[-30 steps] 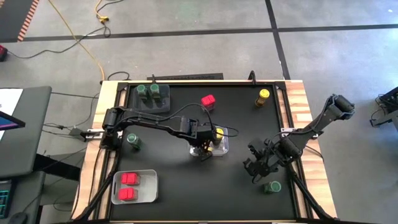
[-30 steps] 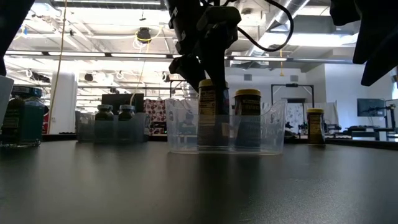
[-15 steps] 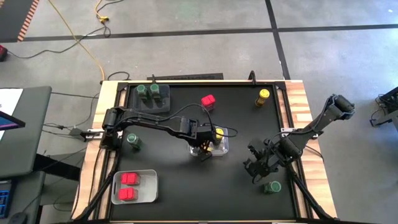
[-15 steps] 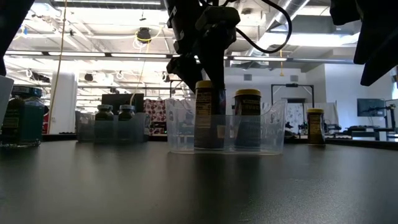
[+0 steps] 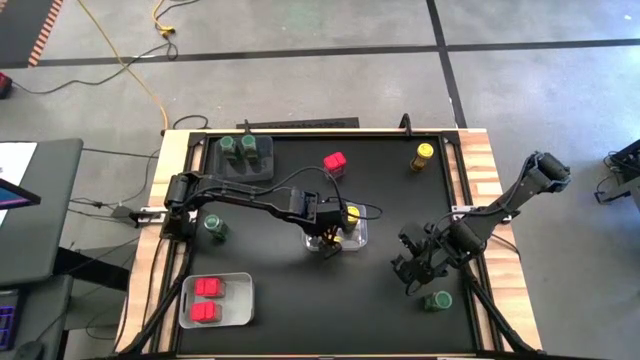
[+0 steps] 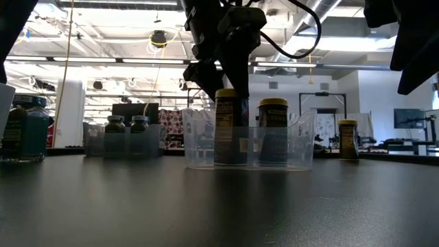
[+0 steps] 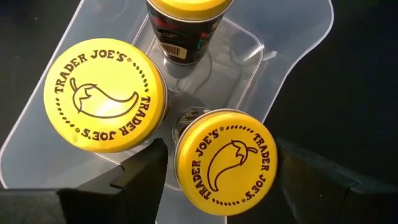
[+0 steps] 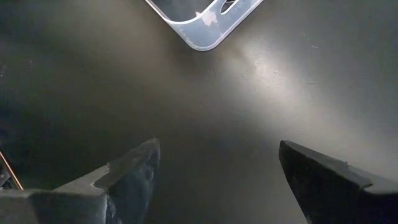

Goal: Sort spices by type
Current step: Put the yellow seasoning bottle into the transparent bin

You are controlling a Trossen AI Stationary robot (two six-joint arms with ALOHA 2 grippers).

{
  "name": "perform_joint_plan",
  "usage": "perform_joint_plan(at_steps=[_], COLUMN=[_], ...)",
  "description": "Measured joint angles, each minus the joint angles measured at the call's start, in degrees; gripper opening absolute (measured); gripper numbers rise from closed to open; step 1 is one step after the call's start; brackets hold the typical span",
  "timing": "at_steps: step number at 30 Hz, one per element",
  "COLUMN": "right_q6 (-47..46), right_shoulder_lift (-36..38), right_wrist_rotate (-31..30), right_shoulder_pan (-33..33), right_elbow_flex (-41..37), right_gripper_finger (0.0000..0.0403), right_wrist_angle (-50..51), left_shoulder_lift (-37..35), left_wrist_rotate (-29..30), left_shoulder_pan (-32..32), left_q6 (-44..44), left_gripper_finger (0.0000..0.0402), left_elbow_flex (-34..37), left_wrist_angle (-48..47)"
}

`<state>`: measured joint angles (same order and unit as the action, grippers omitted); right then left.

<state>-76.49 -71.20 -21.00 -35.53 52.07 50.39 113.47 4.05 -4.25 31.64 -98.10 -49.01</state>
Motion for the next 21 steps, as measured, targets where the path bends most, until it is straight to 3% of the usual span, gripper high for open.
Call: perform_joint_plan(at_steps=[21], right_q6=[0.02], right_shoulder_lift=[0.0], right_wrist_rotate=[0.01], right_shoulder_pan=[-0.02], right_elbow_flex=[0.0], right_gripper_finger=[0.0356], right_wrist_angle=[-0.1], left_shoulder_lift=[0.0], left_wrist_rotate=[1.44], left_shoulder_pan=[0.0], left_q6=[9.8], left_gripper_finger=[0.0277], left_elbow_flex=[0.0], left_wrist_angle=[-1.34])
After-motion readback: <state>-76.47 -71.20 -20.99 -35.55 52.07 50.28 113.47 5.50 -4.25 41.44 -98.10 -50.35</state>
